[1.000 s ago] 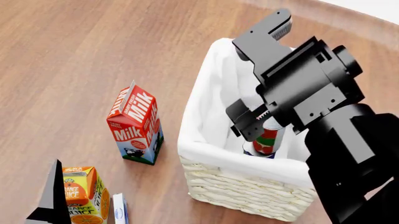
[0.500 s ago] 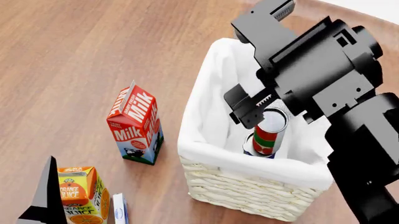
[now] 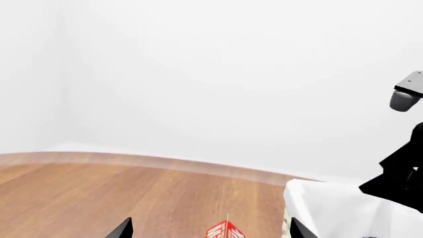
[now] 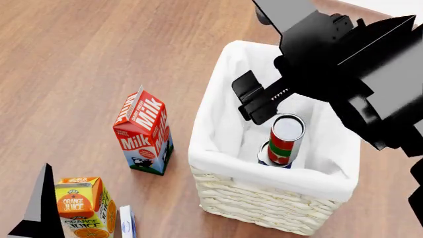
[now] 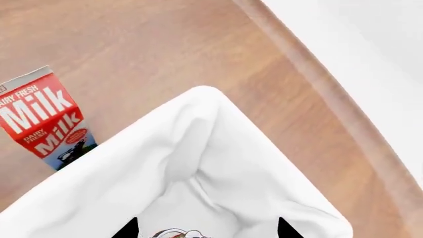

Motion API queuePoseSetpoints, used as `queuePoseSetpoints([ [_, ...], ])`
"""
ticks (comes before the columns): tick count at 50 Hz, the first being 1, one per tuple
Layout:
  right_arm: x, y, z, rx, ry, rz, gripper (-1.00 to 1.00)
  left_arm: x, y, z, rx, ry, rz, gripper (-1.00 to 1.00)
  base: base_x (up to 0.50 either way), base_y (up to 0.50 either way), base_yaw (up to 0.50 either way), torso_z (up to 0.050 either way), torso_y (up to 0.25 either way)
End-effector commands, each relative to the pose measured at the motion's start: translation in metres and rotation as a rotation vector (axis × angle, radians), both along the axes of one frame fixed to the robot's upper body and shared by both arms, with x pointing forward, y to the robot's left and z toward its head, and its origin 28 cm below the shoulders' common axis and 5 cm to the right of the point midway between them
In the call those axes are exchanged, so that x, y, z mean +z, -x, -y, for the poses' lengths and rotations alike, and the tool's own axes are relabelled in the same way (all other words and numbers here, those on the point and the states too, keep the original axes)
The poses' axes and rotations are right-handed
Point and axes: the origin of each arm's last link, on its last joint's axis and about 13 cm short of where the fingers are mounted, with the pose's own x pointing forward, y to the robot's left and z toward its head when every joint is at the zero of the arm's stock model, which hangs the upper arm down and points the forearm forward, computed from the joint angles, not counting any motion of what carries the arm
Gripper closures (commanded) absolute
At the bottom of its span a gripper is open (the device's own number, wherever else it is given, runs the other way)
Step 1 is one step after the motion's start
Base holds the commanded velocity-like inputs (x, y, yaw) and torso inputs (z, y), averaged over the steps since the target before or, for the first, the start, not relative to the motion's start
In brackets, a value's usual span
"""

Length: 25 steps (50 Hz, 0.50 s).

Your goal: Pick up the alphabet soup and the tomato sauce, and put them in the basket.

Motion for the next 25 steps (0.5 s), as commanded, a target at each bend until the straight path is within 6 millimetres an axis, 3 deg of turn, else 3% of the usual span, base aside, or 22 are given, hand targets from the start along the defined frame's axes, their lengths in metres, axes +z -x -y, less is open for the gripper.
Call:
queuePoseSetpoints([
  [1, -0.006, 0.019, 0.003, 0.024, -0.073, 0.142, -1.00, 0.004, 0.002, -0.001, 0.000, 0.008, 0.013, -1.00, 0.00, 0.00, 0.00, 0.000, 0.000],
  [13, -0.053, 0.052, 0.018, -0.036, -0.234, 0.319, -1.00, 0.006, 0.004, -0.001, 0.001, 0.009, 0.019, -1.00, 0.00, 0.00, 0.00, 0.000, 0.000],
  [25, -0.073, 0.081, 0.020, -0.119, -0.332, 0.503, -1.00, 0.008, 0.006, 0.000, 0.000, 0.008, 0.025, -1.00, 0.00, 0.00, 0.00, 0.000, 0.000],
])
